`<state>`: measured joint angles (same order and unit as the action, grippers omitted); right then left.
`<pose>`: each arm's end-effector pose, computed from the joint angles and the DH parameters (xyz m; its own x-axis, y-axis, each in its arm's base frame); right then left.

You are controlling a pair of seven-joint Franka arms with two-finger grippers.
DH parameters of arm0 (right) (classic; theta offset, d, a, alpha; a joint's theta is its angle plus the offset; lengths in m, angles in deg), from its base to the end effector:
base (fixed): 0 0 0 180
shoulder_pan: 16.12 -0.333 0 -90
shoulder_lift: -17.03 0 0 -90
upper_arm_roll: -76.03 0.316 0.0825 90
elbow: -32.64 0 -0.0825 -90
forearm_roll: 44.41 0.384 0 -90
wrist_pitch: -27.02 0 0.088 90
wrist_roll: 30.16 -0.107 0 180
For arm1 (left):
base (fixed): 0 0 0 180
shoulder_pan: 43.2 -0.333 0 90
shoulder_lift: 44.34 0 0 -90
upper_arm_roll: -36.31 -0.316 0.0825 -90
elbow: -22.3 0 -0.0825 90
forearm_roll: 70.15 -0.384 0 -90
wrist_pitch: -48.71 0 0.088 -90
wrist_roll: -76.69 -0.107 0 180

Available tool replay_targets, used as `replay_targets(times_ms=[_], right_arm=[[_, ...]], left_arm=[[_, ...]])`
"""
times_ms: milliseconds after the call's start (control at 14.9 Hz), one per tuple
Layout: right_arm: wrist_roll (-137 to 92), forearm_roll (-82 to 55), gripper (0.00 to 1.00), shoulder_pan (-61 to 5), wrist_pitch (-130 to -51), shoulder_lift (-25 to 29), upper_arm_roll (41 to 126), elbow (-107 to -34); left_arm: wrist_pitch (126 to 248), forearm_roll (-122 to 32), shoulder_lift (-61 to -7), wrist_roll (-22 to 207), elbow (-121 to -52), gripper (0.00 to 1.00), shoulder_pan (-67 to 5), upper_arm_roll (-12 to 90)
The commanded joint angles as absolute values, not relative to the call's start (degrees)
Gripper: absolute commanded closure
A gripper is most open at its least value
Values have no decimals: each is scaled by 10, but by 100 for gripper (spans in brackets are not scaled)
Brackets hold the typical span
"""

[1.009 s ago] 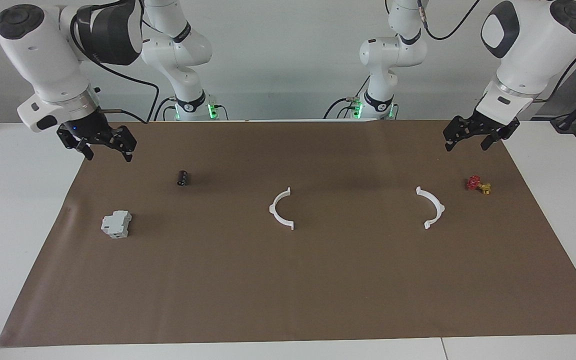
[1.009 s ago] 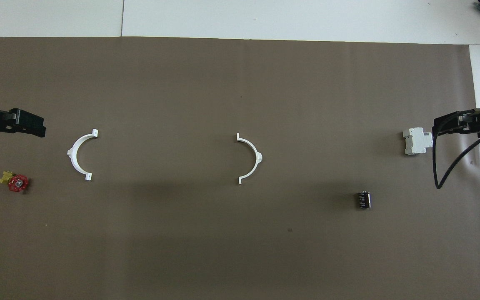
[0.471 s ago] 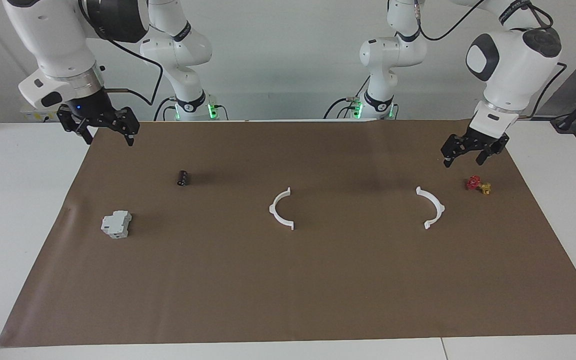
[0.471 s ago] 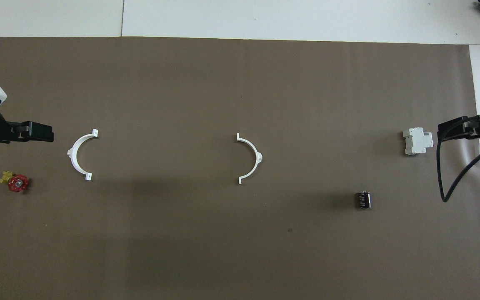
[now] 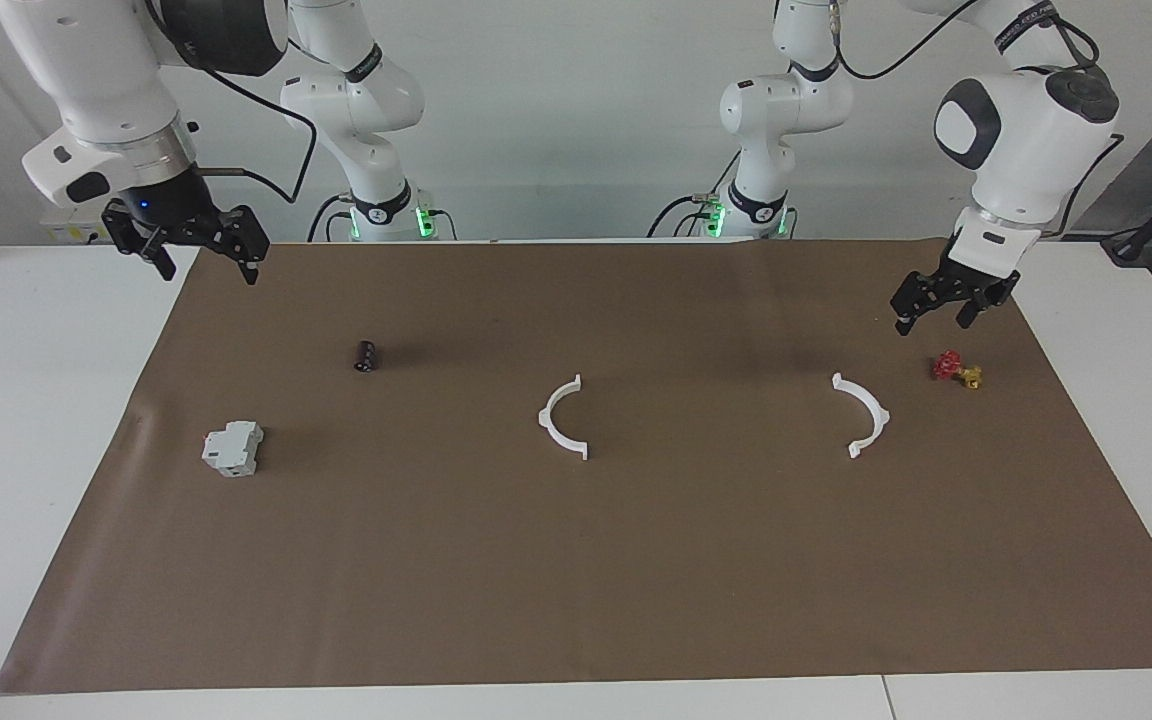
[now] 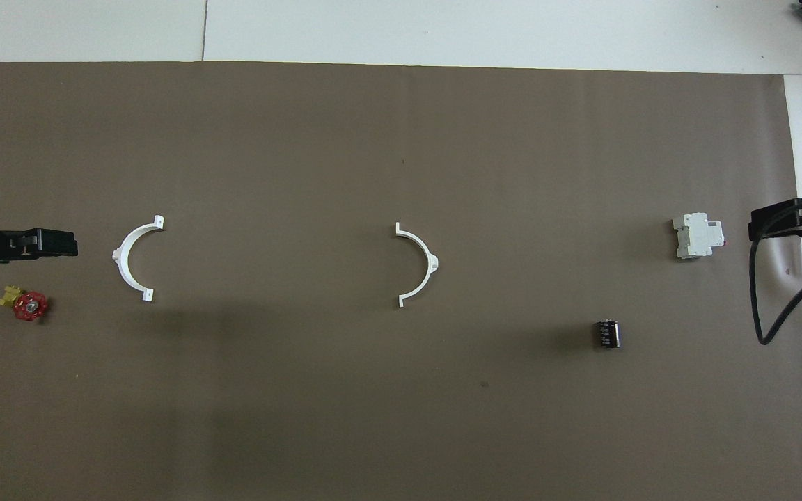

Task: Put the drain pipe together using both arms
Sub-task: 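Reach the left gripper to the other white half-ring, then grasp the half-ring with the left gripper and lift it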

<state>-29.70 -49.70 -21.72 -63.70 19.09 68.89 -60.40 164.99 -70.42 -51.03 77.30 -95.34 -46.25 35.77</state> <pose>0.5436 -0.0256 0.6205 0.9998 -0.0176 -0.0056 -0.0171 -0.9960 0.0877 0.5297 0.0337 0.4978 0.9931 0.0709 0.0929 0.0714 -0.9974 -0.0023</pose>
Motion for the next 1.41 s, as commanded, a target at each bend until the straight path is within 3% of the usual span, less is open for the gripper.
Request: replay_targets(times_ms=[0,336,605,1009,1345], right_arm=[[-308,-470,0,-211,-601,198,697,-594],[-332,-461,0,-212,-574,199,700,-592],[-328,-501,0,-249,-579,202,703,-596],[-328,-459,0,-234,-574,203,694,-596],[-327,-457,0,-229,-576,205,694,-600]], left_arm=[[1704,-696,-508,825,-1008,0,-457,360],[1757,-697,-494,911,-1039,0,-457,360],[1826,-696,-470,935,-1073,0,-457,360],[1914,-696,-446,954,-1132,0,-458,360],[1920,-696,-438,959,-1150,0,-457,360]])
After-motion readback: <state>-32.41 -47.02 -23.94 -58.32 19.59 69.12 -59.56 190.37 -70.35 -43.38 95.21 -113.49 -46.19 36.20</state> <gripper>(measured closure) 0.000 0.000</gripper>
